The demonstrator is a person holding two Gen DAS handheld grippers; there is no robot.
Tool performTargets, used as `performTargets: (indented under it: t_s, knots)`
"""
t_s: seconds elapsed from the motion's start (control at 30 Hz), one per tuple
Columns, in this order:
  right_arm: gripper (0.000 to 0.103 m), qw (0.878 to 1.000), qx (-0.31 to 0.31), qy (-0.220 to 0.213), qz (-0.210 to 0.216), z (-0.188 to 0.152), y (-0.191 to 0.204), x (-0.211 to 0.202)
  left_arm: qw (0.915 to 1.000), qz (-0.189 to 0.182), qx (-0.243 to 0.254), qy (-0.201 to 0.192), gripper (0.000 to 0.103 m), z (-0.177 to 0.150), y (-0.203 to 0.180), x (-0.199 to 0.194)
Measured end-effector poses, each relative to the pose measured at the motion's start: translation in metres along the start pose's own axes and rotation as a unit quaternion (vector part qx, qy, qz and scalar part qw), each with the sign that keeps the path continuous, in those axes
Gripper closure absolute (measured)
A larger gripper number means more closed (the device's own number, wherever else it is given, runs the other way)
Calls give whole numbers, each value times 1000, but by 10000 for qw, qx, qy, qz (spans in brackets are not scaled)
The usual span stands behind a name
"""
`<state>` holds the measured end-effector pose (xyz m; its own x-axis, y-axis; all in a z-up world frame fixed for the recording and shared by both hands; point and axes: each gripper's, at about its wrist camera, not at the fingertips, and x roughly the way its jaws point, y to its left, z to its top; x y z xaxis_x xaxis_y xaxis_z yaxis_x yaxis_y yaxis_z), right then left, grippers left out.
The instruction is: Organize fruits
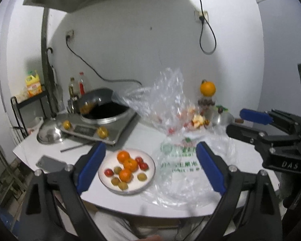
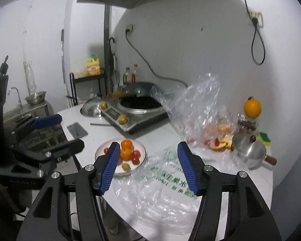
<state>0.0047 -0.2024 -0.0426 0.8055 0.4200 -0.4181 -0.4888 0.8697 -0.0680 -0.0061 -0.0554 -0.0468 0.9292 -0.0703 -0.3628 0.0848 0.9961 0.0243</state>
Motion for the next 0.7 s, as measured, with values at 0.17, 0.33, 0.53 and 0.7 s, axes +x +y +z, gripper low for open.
performTargets:
  t_s: [0.17,0.33,0.53,0.7]
  knots:
    - [40,9992,-93,-366,-96,19,-2,-20,9988,104,-67,-474,7,27,6,-22]
    - [39,9976,-211,-642,-158,38,-1,-33,9968,275,-137,-739,7,46,19,-36]
    - [39,9956,-336,-866,-148,55,3,-38,9936,449,-197,-1018,7,64,36,-48]
    - [39,9934,-371,-1074,-130,69,5,-42,9918,515,-231,-1147,7,73,46,-51]
